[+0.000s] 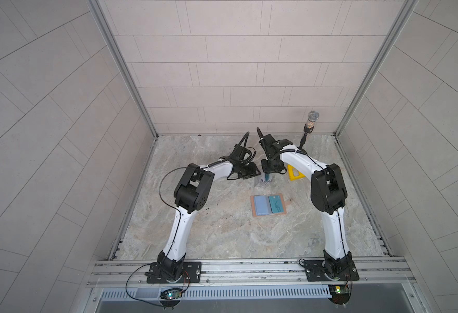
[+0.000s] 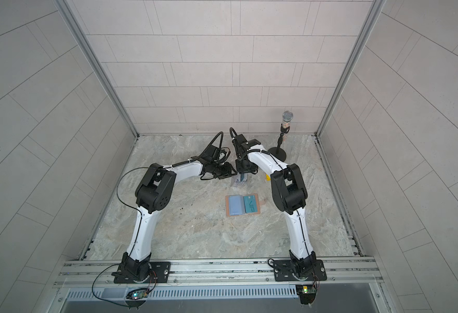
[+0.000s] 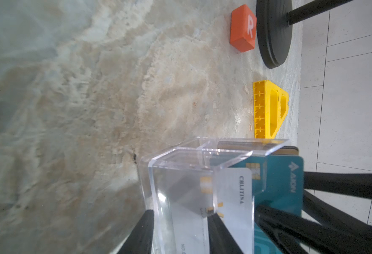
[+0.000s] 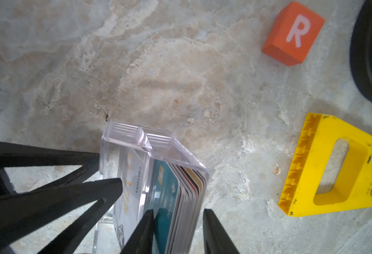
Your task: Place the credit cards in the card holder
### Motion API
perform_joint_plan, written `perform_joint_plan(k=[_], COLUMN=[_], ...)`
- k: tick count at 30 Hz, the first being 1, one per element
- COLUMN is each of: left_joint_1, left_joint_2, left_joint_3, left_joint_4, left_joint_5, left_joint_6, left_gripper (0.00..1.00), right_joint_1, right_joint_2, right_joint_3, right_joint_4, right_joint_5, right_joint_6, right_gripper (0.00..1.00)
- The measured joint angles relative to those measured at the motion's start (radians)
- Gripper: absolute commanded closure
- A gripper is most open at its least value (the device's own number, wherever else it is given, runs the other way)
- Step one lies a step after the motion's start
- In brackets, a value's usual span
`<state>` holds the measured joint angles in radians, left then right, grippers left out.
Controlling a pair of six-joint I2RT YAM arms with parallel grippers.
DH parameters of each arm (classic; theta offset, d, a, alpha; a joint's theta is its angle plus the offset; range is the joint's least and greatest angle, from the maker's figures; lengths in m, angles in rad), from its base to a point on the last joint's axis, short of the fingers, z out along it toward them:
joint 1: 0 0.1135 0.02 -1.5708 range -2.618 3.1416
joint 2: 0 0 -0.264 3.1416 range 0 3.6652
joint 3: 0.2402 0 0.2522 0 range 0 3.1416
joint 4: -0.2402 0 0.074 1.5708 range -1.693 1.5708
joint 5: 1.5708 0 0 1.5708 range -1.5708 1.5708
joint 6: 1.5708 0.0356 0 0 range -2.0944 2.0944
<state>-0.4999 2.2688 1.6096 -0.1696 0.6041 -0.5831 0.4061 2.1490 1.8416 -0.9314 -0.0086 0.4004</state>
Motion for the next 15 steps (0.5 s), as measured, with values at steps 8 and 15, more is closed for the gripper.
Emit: perform_joint_plan(k=[8,15], left_joint_1=[-0.001,-0.001], left_joint_2=[0.0,0.0], left_joint_3=[0.0,0.0], left_joint_4=[0.0,0.0], left_joint_5=[-0.002,-0.002], left_joint_6=[0.0,0.0], left_gripper=[0.57,0.57], right_joint_1=[0.0,0.0], right_joint_2=[-0.016,-0.019], right_joint_3=[0.0,0.0], right_joint_4=[-0.002,-0.001], right_joint_5=[0.006,0.005], right_joint_6=[-0.001,-0.003], right_gripper=[0.66,0.72])
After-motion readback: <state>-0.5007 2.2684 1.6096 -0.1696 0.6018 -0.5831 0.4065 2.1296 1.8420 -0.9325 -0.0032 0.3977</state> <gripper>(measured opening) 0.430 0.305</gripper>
